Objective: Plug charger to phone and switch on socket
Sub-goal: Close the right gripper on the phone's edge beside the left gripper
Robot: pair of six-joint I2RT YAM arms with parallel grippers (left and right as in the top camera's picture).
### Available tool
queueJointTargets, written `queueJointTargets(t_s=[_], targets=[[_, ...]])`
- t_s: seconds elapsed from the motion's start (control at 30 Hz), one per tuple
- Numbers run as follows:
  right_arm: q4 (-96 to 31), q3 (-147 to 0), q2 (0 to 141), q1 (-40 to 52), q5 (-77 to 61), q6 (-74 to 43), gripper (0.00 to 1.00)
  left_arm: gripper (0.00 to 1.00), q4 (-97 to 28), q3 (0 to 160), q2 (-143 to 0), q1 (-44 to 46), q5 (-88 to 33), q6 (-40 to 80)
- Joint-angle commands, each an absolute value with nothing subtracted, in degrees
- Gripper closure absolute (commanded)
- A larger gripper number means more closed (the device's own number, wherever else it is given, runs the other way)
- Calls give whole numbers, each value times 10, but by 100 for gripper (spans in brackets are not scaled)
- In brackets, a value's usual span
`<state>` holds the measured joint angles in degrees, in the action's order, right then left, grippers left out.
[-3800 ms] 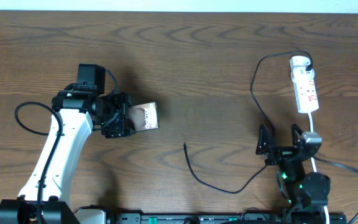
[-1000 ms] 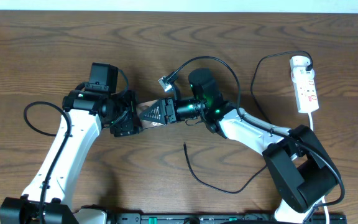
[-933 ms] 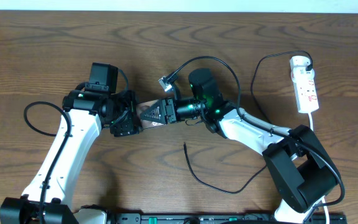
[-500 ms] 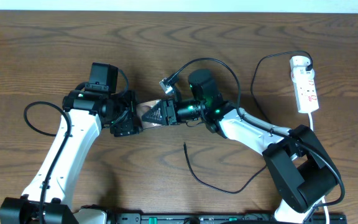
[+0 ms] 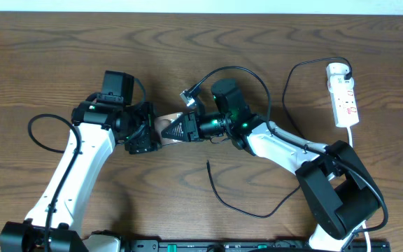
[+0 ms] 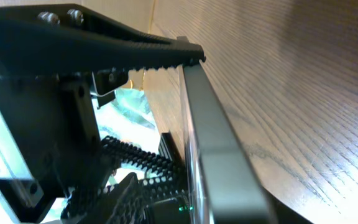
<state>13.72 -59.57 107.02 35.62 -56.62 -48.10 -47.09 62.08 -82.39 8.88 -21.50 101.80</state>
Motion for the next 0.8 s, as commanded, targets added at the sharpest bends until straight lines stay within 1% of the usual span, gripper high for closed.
queueJointTargets(t_s=[0.0,0.3,0.43,0.53,0.7,0.77], targets=[[128,-606,1073,361,-557,-471,59,93,-470,640,-812,101,-217,1016],[111,-606,1073,361,-554,-464,63,93,-470,640,-812,108,-218,1016],[111,-606,1073,361,-551,-464,68,93,-470,640,-812,108,-218,1016],[111,-606,1073,362,-548,-464,75,93,-470,640,-812,108,-218,1016],[111,-606,1073,367,-547,-462,77,93,-470,640,-812,108,-218,1016],[111,-606,1073,369,-545,-462,80,93,-470,640,-812,108,-218,1016]])
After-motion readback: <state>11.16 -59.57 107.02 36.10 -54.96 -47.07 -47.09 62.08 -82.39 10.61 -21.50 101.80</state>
